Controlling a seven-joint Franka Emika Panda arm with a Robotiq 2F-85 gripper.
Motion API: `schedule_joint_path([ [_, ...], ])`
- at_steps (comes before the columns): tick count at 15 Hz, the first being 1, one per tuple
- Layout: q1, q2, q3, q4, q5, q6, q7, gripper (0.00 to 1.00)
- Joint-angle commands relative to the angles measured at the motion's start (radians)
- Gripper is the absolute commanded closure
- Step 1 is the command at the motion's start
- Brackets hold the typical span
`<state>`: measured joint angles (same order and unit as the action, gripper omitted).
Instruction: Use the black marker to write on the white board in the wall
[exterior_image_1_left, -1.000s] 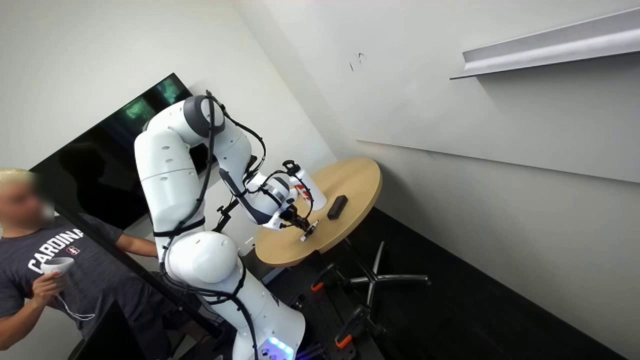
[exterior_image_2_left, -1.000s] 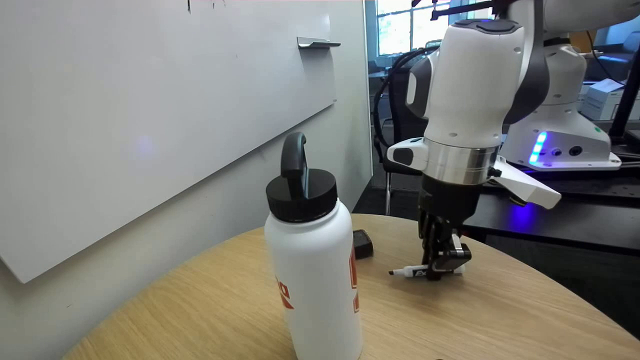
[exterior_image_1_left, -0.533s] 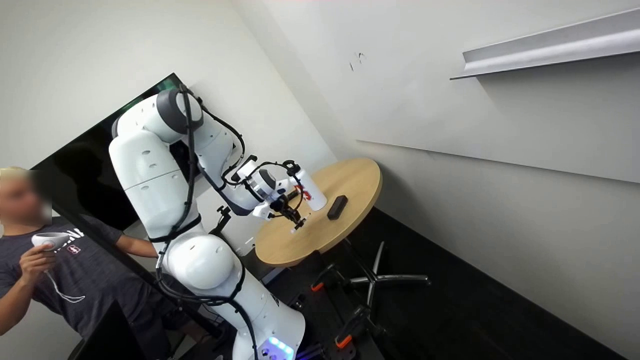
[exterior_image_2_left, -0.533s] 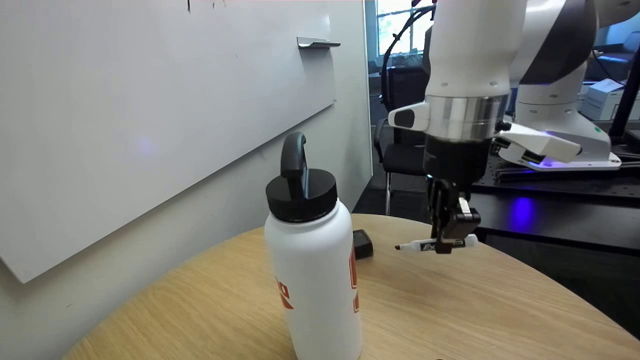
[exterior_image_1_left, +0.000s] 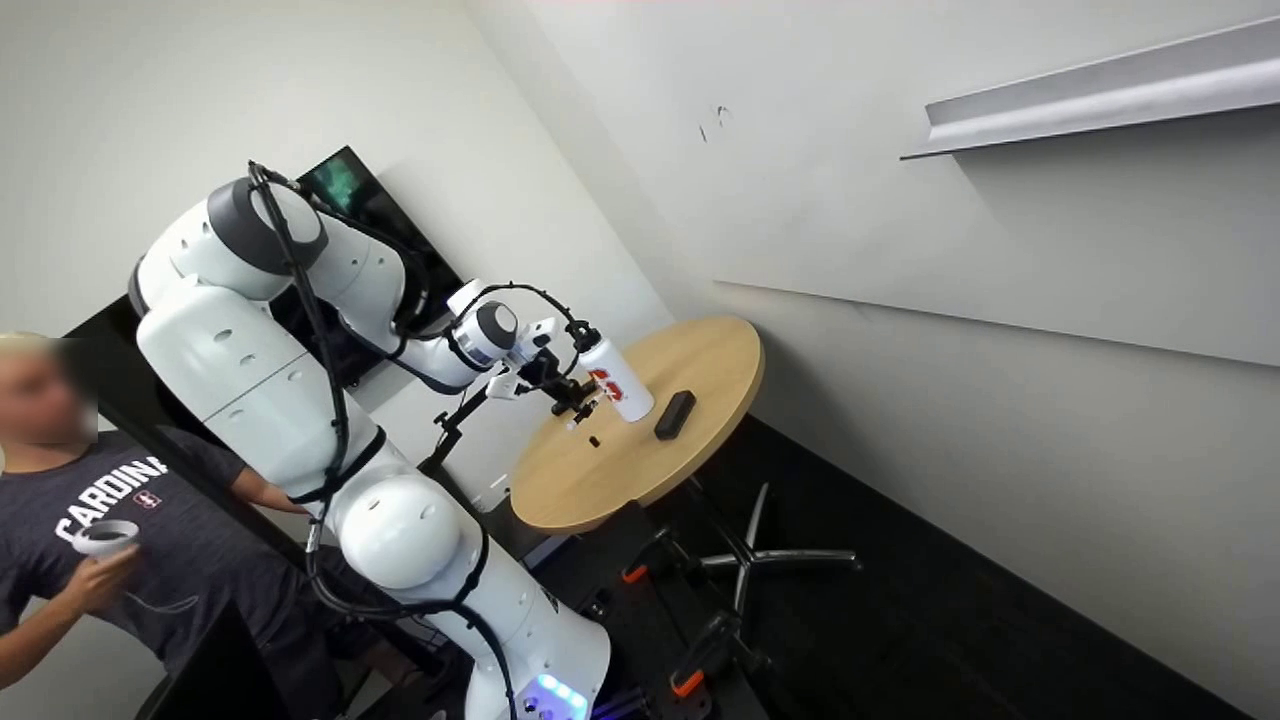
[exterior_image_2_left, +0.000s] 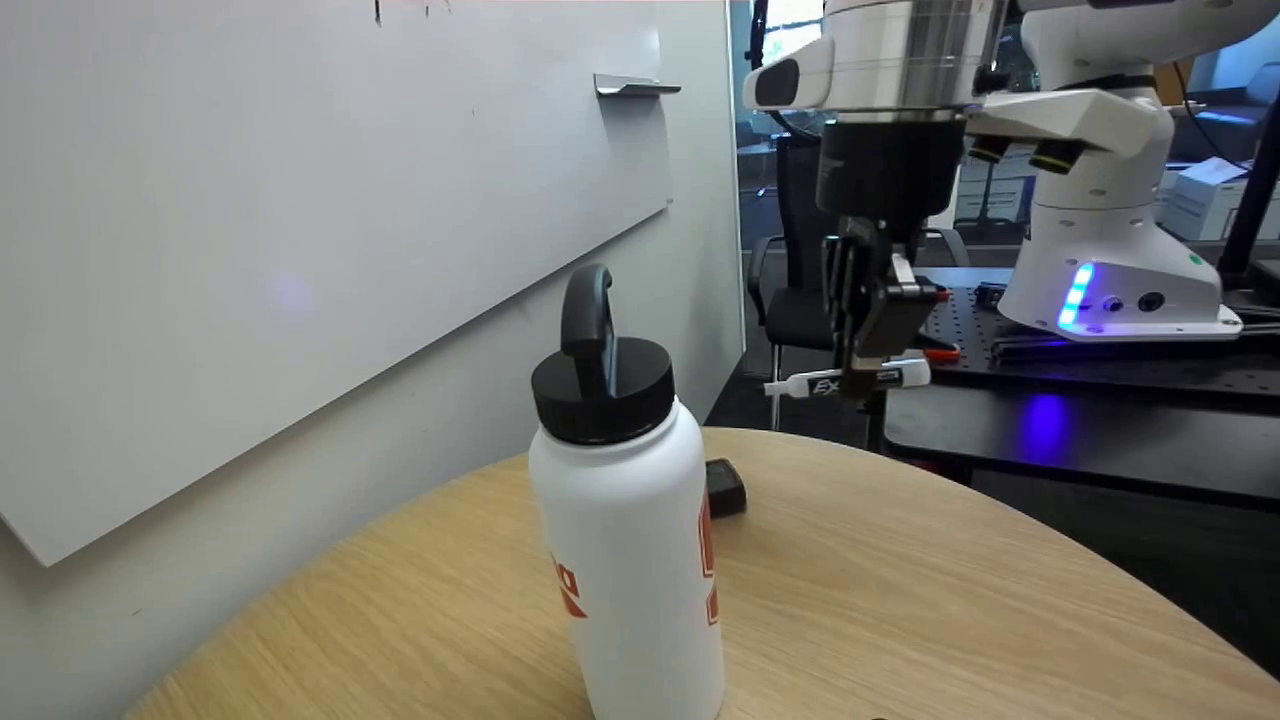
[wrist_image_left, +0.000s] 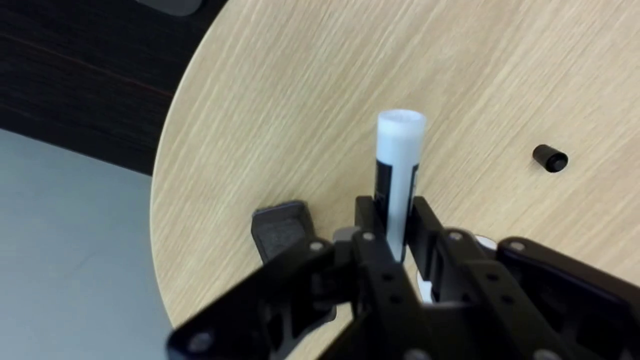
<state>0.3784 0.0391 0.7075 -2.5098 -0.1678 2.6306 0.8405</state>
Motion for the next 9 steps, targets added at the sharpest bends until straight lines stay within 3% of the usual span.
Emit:
schedule_joint_path([
  [1,0.038,-0.005,-0.036,-0.002,0.010,-0.001,-0.009,0.80],
  [2,0.038,-0.005,-0.036,-0.004,0.010,-0.001,-0.009,0.95],
  [5,0.036,-0.042,-0.079,0.008,0.018,-0.018,-0.015,0.95],
  [9,0.019,-0.162,-0.163,0.078,0.023,-0.186,-0.070,0.95],
])
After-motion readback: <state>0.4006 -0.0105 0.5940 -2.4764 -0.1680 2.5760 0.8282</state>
